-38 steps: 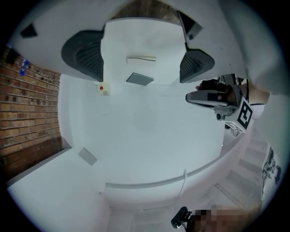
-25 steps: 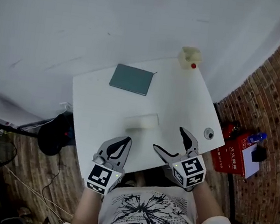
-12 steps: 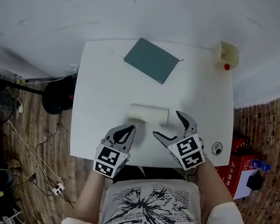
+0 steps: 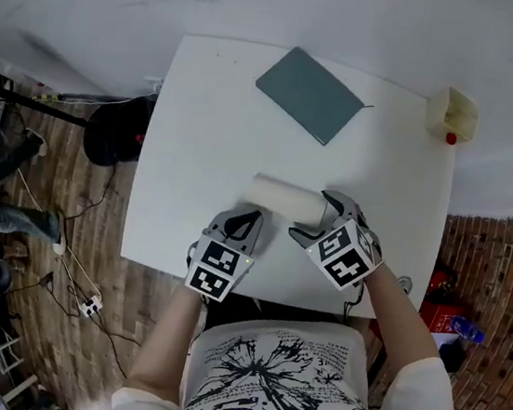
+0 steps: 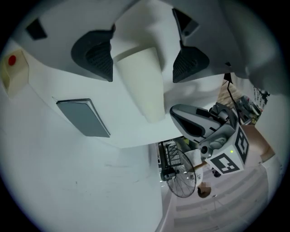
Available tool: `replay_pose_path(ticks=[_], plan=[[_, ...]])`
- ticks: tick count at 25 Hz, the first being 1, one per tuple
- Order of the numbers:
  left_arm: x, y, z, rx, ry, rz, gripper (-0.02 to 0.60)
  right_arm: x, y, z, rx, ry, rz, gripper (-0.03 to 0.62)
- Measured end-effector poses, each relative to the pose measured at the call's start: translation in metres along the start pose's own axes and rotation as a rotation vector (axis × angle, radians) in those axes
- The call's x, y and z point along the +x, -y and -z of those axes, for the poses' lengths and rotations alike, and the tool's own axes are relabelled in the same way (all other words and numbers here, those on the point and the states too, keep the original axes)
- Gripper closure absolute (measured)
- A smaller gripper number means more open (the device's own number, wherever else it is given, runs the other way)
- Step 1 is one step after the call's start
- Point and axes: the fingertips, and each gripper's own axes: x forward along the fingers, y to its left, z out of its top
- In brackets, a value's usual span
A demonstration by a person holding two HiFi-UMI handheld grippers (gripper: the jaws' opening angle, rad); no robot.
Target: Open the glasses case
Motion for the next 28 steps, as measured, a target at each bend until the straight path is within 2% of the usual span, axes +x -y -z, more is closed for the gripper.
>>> replay_pose_path(ticks=[2, 5, 8, 12, 22, 28], plan=[[0.002, -0.006, 0.002, -0.033, 0.0, -0.018, 0.568, 0.006, -0.001, 0.002, -0.025, -0.028, -0.018, 0.178], [0.005, -0.01, 0.005, -0.036, -0.02, -0.03, 0.568, 0.008, -0.003, 0.001, -0.059, -0.049, -0.022, 0.195], [0.01, -0.014, 0.007, -0.038, -0.04, -0.038, 0.568, 0.008, -0.001, 0.001, -0.109, -0.066, 0.006, 0.232], [0.013, -0.017, 0.007, -0.088, -0.031, -0.034, 0.568, 0.008, 0.003, 0.004, -0.167, -0.068, 0.041, 0.276], [0.014, -0.017, 0.006, -0.05, -0.027, -0.035, 0.568, 0.003, 0.004, 0.0, -0.166, -0.055, 0.028, 0.287], [0.013, -0.016, 0.008, -0.063, -0.031, -0.025, 0.568, -0.012, 0.006, -0.013, -0.162, -0.009, 0.041, 0.378]])
